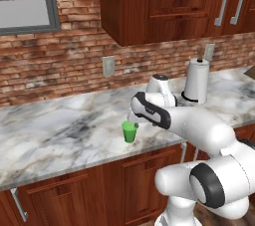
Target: Place the pitcher and cup on the dining counter for serving.
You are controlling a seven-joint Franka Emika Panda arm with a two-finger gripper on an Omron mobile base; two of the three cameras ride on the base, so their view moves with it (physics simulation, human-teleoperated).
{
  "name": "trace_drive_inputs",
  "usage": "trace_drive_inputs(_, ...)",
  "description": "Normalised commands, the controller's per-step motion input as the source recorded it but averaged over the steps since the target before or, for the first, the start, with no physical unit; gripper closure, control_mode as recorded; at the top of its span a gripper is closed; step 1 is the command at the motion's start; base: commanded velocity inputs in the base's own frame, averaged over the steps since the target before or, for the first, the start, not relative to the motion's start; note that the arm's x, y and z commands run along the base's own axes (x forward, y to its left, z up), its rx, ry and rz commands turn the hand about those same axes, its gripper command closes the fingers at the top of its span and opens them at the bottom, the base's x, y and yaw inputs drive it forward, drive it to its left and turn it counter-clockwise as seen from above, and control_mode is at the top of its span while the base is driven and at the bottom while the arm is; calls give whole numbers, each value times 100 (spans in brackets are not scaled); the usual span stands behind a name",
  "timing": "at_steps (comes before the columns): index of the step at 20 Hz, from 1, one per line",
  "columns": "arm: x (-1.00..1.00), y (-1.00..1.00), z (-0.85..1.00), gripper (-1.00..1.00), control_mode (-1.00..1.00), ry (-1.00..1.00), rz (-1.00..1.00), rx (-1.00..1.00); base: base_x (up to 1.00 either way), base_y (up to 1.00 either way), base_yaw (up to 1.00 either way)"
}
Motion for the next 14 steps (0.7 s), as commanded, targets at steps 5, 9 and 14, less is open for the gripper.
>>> trace_drive_inputs(5, 14, -19, 4, -100, -100, 0, -1, 2, 0, 0, 0)
trace_drive_inputs(9, 25, -1, -2, -100, -100, 0, 0, 0, 0, 0, 0)
trace_drive_inputs(14, 18, 0, -14, -100, -100, 0, 0, 0, 0, 0, 0)
